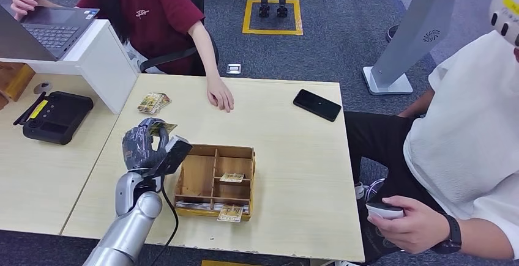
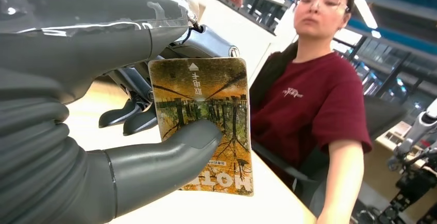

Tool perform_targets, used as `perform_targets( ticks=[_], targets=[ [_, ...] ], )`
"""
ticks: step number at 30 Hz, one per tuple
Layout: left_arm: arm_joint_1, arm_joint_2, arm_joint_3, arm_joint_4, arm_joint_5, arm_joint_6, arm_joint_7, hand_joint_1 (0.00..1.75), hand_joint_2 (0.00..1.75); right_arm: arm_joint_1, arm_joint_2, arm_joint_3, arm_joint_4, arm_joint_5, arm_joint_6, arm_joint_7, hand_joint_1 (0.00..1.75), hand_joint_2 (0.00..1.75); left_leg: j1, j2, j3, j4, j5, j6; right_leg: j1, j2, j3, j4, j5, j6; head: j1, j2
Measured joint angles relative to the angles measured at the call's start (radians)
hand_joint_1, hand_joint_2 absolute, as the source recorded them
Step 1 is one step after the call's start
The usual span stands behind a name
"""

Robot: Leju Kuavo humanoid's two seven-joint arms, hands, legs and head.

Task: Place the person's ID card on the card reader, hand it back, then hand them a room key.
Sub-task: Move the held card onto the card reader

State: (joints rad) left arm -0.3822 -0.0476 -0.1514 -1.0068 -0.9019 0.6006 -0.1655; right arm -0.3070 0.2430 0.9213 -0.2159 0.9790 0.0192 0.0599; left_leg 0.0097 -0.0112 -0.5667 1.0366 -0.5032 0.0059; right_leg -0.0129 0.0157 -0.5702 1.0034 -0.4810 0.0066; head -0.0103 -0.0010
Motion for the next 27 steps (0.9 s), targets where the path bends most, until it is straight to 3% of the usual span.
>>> perform_targets(
  ticks=[11,27],
  targets=[
    [-0.013,-0.012,-0.007,0.018,0.037,-0.016,-0.011,1.75,1.75,-0.001,0.001,0.025,0.0,0.043,0.016,-0.031,0.0,1.75,0.0,0.0,0.0,0.0,0.0,0.0,0.0,0.0,0.0,0.0,0.0,0.0,0.0,0.0],
    [0.011,-0.015,-0.024,-0.01,0.029,0.03,-0.062,1.75,1.75,-0.003,0.002,0.058,0.0,0.075,0.018,-0.058,0.0,1.75,0.0,0.0,0.0,0.0,0.0,0.0,0.0,0.0,0.0,0.0,0.0,0.0,0.0,0.0]
  ],
)
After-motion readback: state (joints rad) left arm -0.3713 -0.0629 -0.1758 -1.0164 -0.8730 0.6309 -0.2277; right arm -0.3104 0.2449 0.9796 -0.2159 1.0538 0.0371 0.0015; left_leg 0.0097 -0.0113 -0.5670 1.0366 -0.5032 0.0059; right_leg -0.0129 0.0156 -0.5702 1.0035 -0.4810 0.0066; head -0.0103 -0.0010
